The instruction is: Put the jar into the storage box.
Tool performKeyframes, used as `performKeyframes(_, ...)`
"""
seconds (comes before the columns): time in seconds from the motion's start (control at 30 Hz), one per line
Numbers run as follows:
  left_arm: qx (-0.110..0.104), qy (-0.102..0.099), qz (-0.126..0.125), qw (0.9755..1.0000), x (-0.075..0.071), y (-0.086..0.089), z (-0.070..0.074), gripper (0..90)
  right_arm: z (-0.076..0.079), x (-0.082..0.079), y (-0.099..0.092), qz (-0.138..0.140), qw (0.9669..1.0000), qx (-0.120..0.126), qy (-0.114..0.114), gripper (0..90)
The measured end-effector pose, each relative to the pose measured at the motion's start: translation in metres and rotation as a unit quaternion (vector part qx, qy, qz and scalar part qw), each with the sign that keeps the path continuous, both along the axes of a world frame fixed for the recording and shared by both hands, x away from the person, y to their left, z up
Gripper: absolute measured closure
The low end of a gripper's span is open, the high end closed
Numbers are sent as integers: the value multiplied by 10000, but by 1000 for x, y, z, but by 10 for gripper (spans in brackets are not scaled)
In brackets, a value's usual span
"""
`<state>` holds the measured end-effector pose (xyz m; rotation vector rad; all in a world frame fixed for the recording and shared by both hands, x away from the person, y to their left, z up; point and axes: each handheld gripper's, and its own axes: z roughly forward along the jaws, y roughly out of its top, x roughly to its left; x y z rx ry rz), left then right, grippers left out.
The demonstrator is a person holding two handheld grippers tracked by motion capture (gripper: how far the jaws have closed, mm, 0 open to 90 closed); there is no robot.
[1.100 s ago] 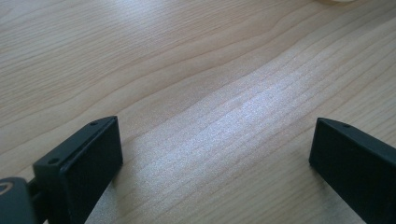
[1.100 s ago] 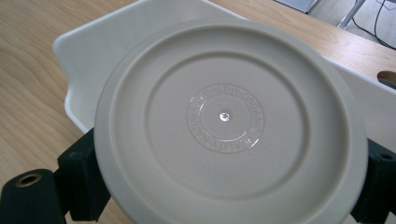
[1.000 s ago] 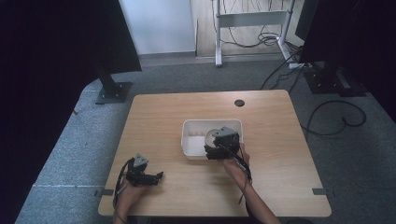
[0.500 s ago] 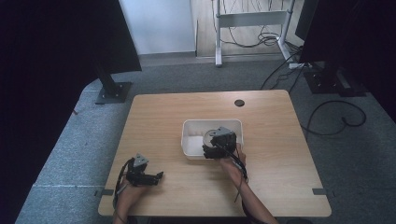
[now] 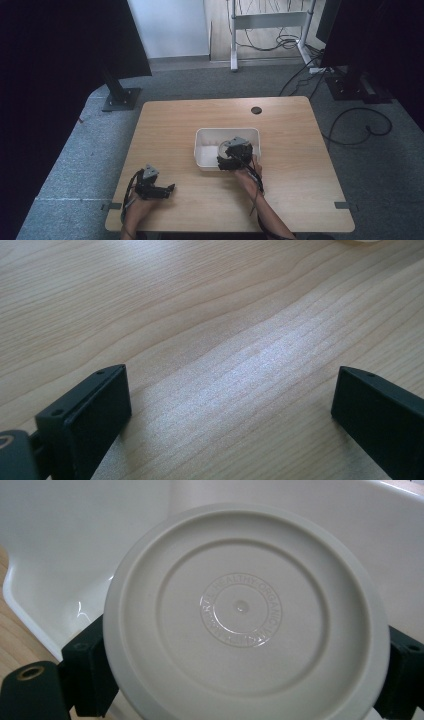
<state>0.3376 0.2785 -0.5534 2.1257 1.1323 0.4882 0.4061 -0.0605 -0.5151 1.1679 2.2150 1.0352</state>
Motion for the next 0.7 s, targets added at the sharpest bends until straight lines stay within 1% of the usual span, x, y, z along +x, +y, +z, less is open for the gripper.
performKeyframes(0.1,2,0,-1,10000,0,0,0,25,0,1,-1,35,10000,40,46,92)
performKeyframes(0.17,2,0,0,10000,0,0,0,24,-1,4,-4,37,9997,149,174,92)
performKeyframes(0.43,3,0,-1,10000,0,0,0,25,-1,4,-4,67,9997,132,170,90)
performKeyframes(0.53,11,9,-4,10000,0,0,0,24,-1,5,-4,170,9997,52,180,34)
performKeyframes(0.7,19,5,-4,10000,0,0,0,25,-1,4,-5,252,9995,61,156,19)
